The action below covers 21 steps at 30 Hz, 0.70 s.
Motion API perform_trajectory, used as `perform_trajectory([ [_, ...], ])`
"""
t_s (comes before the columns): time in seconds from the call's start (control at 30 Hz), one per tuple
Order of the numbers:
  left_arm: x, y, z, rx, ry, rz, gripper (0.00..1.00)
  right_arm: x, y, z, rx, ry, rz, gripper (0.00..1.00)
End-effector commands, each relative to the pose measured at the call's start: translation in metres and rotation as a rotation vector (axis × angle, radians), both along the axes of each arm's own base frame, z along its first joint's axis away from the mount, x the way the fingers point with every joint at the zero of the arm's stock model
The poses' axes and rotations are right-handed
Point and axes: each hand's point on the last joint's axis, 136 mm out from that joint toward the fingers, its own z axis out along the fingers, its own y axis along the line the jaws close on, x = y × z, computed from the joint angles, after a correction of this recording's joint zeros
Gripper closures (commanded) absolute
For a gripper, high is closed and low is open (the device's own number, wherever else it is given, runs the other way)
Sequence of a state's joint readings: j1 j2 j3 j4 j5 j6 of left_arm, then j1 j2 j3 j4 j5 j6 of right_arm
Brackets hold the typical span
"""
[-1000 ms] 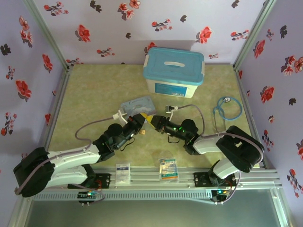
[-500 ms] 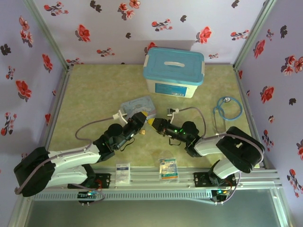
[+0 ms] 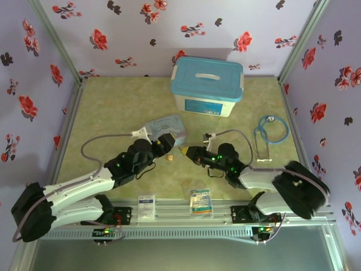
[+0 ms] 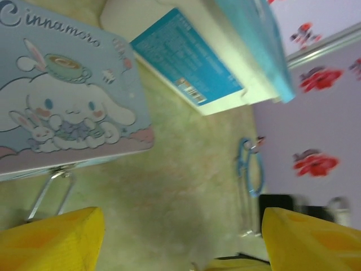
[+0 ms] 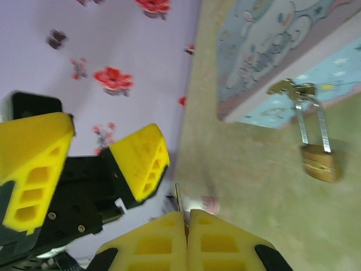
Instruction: Unlock a padlock with a key
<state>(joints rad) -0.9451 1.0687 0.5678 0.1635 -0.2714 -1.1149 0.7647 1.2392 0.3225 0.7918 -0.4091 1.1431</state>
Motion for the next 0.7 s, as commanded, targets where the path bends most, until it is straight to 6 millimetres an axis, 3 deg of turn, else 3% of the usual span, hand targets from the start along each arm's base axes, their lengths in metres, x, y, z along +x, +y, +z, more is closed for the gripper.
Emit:
perform_trajectory([
  [0.0, -0.012, 0.008, -0.045, 0.217, 0.078, -0.084, 0.29, -0.006, -0.029, -0.029, -0.324, -0.014, -0.009, 1.0],
  [0.13, -0.017, -0.009, -0.066, 0.316, 0.144, -0.194, 0.32, -0.012, -0.052, -0.029, -0.455, -0.049, -0.02, 1.0],
  [0.27, -0.009, -0.02, -0.086, 0.36, 0.162, -0.23, 0.3, -0.016, -0.049, -0.034, -0.445, -0.027, 0.015, 1.0],
  [0.5, 0.01, -0.028, -0.103, 0.395, 0.176, -0.258, 0.28, -0.018, -0.045, -0.038, -0.41, -0.016, 0.029, 1.0],
  [0.67, 0.019, -0.021, -0.121, 0.446, 0.194, -0.251, 0.4, -0.02, -0.047, -0.043, -0.391, -0.007, 0.013, 1.0],
])
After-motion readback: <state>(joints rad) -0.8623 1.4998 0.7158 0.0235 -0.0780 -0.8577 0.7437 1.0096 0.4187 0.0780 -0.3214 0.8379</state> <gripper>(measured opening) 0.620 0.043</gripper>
